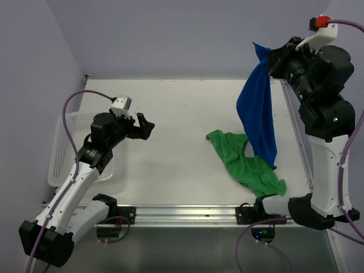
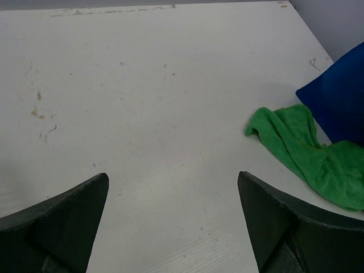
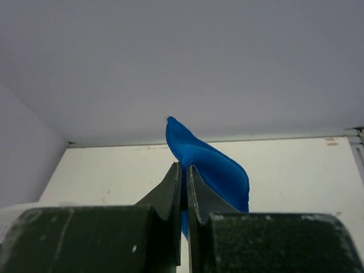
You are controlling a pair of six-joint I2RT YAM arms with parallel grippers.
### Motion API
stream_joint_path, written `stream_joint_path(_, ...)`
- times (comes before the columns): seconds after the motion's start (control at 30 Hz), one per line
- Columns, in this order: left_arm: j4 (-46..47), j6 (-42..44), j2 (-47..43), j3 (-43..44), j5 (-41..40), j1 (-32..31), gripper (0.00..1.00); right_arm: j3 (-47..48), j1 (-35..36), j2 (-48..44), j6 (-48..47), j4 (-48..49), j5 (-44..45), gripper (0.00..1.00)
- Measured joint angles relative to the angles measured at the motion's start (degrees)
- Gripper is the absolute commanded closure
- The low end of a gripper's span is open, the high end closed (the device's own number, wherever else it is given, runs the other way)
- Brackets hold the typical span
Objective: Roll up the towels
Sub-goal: Move the towel to the center of the board
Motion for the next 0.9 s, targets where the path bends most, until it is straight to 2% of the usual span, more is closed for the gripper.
stream_joint_path(0.2,0.11,0.0,0.02,0.0,0.44,0.0,0.0,3.69,0.02,5.62,3.8,7.02,-13.64,1.0)
stream_joint_path(0.33,0.15,-0.02,-0.07,0.0,0.44,0.0,0.0,2.78,2.16,7.58,8.07,13.05,-20.48,1.0)
stream_joint_path(0.63,0.2,-0.04,-2.82,0.0,-1.44,0.0,0.0,-4.52,21.0,11.74,9.03,21.05,-25.42,1.0)
stream_joint_path(0.67,0.17,-0.04,-3.37,0.0,-2.08,0.0,0.0,-5.97,22.16,12.33,9.07,21.7,-25.53,0.93)
stream_joint_path(0.7,0.17,-0.07,-4.07,0.0,-2.75,0.0,0.0,-7.54,22.91,12.74,9.25,22.51,-25.53,0.81)
stream_joint_path(0.77,0.24,-0.13,-5.64,-0.07,-4.11,0.0,0.0,-11.23,23.63,13.33,9.94,23.28,-25.4,0.63)
stream_joint_path(0.8,0.33,-0.24,-6.32,-0.09,-4.76,0.0,0.0,-13.0,23.71,13.51,10.36,23.45,-25.07,0.27)
stream_joint_path(0.83,0.42,-0.28,-6.8,-0.09,-5.33,0.0,0.0,-14.91,23.71,13.53,10.82,23.67,-24.5,0.17)
stream_joint_path(0.9,0.46,-0.48,-7.08,-0.09,-6.16,0.0,0.0,-18.78,23.69,13.38,10.54,23.82,-21.94,0.14)
